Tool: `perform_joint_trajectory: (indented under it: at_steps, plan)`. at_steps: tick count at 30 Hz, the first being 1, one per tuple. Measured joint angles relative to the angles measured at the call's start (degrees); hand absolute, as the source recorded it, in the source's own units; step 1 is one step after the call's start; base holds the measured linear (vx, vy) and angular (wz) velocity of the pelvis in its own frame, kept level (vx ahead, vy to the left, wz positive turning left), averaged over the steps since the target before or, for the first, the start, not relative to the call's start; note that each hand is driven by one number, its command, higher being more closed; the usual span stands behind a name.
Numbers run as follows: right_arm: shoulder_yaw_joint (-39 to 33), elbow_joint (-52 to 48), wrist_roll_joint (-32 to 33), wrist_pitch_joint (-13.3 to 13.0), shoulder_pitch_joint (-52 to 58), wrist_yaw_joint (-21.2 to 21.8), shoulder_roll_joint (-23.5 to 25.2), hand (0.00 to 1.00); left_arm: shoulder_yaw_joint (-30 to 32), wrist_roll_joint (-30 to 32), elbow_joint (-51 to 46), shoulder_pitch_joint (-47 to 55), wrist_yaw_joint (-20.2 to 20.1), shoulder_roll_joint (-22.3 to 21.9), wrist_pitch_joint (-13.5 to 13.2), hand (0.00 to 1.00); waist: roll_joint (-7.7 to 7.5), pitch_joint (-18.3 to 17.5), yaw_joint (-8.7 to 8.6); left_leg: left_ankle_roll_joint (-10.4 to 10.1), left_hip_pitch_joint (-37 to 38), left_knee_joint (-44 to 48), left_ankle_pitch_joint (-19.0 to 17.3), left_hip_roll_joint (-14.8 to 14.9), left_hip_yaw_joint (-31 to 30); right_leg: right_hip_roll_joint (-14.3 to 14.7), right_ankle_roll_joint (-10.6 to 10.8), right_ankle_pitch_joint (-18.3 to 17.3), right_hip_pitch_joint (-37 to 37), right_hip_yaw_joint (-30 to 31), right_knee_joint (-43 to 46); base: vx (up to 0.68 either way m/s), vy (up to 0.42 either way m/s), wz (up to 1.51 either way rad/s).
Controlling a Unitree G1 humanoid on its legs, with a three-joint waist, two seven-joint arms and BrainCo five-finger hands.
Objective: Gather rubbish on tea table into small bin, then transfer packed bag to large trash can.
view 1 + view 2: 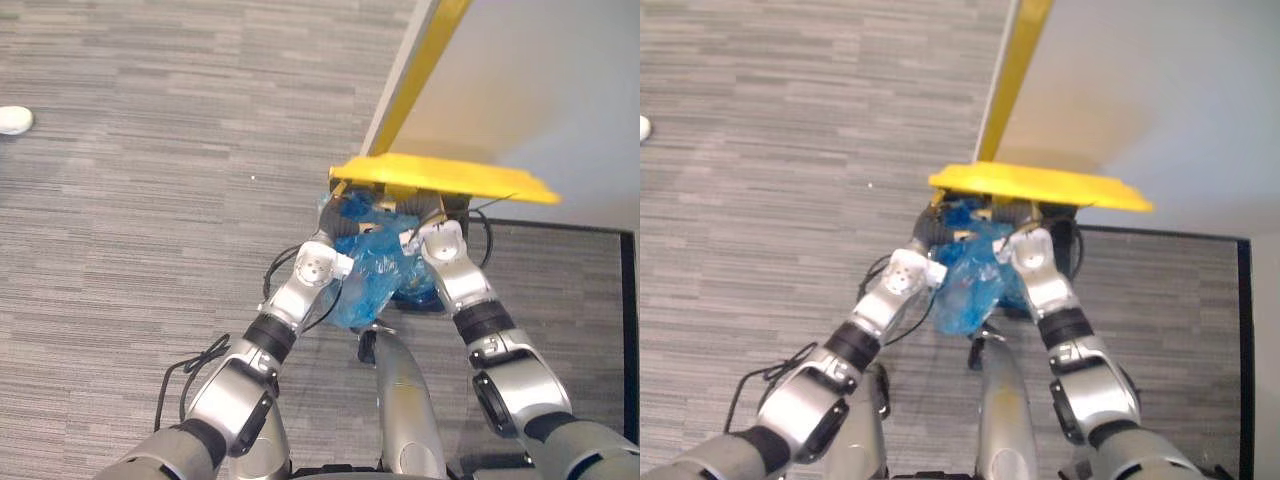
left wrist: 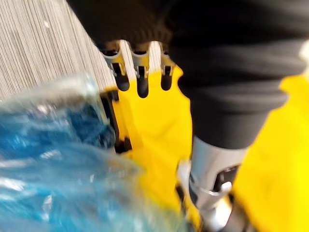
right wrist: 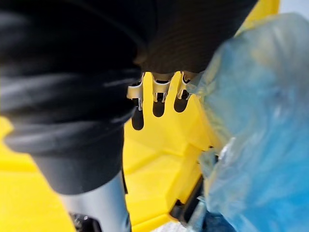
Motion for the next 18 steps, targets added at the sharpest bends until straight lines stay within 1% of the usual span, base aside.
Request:
perform_joint_trajectory:
  at_steps: [1,3,5,7,8,11,12,13,15,16,17,18]
  plan:
    - [-1.19,-1.61,-0.06,0.07,2.29,0.35,-0.04,0.00,1.01,-1.56,-1.49,2.73,-0.81,1.01,-0.55,0.00,0.01,-0.63,0.38,-0.06,0.43,-0.92,0.42,-0.29,-0.25,-0.38,0.03,-0.52,0.07,-0.21,0.55,0.05,-0.059,0.17]
    - [-2.66,-4.45,-0.09,0.05,5.90,0.67,-0.11,0.00,3.81,-3.89,-4.03,7.74,-1.70,2.96,-0.75,0.00,0.12,-1.03,0.99,-0.80,1.34,-1.41,0.87,-0.29,-1.03,-0.52,0.16,-1.57,0.74,-0.73,1.58,0.05,-0.056,0.16]
    - [-3.46,-6.30,-0.10,0.05,9.33,0.92,-0.47,0.00,6.89,-5.82,-4.50,12.57,-3.00,4.27,-1.12,0.00,0.09,-1.24,1.18,-0.29,2.57,-1.99,1.23,-0.20,-1.52,-0.86,0.18,-2.27,2.05,-1.47,2.35,0.04,-0.037,0.20]
    - [-4.67,-8.83,-0.13,-0.09,13.25,1.37,-0.71,0.00,10.71,-7.64,-4.43,18.78,-4.18,5.48,-1.19,0.00,0.15,-2.74,1.84,-0.21,3.26,-2.80,1.31,-0.31,-1.41,-1.14,0.39,-3.01,2.22,-1.57,2.77,0.06,-0.025,0.08]
    - [-5.15,-9.52,-0.13,-0.08,14.88,1.64,-0.72,0.00,12.75,-7.78,-3.95,21.75,-4.83,5.61,-1.19,0.00,0.27,-2.93,2.11,-0.13,3.95,-2.90,1.30,-0.26,-1.43,-1.14,0.45,-3.09,2.83,-1.63,2.88,0.04,-0.008,0.02]
    - [-5.47,-10.63,-0.62,-0.10,20.12,2.52,-0.34,0.00,18.79,-7.29,1.23,28.69,-5.30,5.49,-0.83,0.00,0.20,-4.02,2.47,0.17,6.71,-3.62,1.15,-0.26,-1.39,-1.29,1.44,-3.97,5.20,-1.75,3.33,0.03,0.007,0.02]
    - [-5.50,-10.67,-0.70,-0.14,21.31,2.86,0.06,0.00,20.04,-7.28,3.13,29.87,-5.38,5.35,-0.52,0.00,0.19,-4.09,2.49,0.28,7.79,-3.72,1.09,-0.26,-1.39,-1.36,1.40,-4.13,6.10,-1.78,3.53,0.03,0.014,0.02]
    - [-5.79,-10.69,-1.38,-0.37,23.18,3.33,1.09,0.00,21.60,-6.44,6.14,31.18,-5.35,5.30,-0.15,0.00,0.03,-5.10,2.52,0.86,8.46,-3.73,0.76,-0.33,-1.34,-1.52,1.69,-4.61,6.64,-1.78,3.77,0.00,0.000,0.00]
    - [-6.53,-10.72,-2.26,-0.79,25.61,3.81,3.10,0.00,22.63,-5.05,10.06,31.83,-5.19,5.13,0.22,0.00,-0.14,-5.47,2.53,0.92,9.89,-3.73,0.73,-0.68,-1.31,-1.85,1.84,-4.70,8.02,-1.67,3.80,0.00,0.000,0.00]
    - [-6.63,-10.72,-2.28,-0.84,26.05,3.85,3.43,0.00,22.77,-5.03,10.53,31.89,-5.16,5.04,0.25,0.00,-0.22,-5.64,2.53,0.93,10.03,-3.73,0.73,-0.77,-1.24,-1.92,1.85,-4.71,8.06,-1.56,3.85,-0.01,0.013,-0.06]
    - [-6.93,-10.72,-2.30,-1.14,27.57,4.20,4.83,0.00,23.65,-4.40,11.89,32.12,-4.99,4.29,0.76,0.00,-0.53,-6.10,2.54,0.97,10.67,-3.73,0.69,-1.27,-0.93,-2.14,1.88,-4.68,8.28,-0.94,4.00,-0.03,0.020,-0.16]
    - [-7.17,-10.59,-2.33,-1.28,30.06,4.65,6.75,0.00,24.11,-3.64,14.08,32.14,-4.80,3.10,1.28,0.00,-0.53,-6.10,2.37,1.10,12.63,-3.69,0.54,-1.35,-0.21,-2.13,2.07,-4.40,10.01,-0.53,3.54,-0.04,0.026,-0.21]
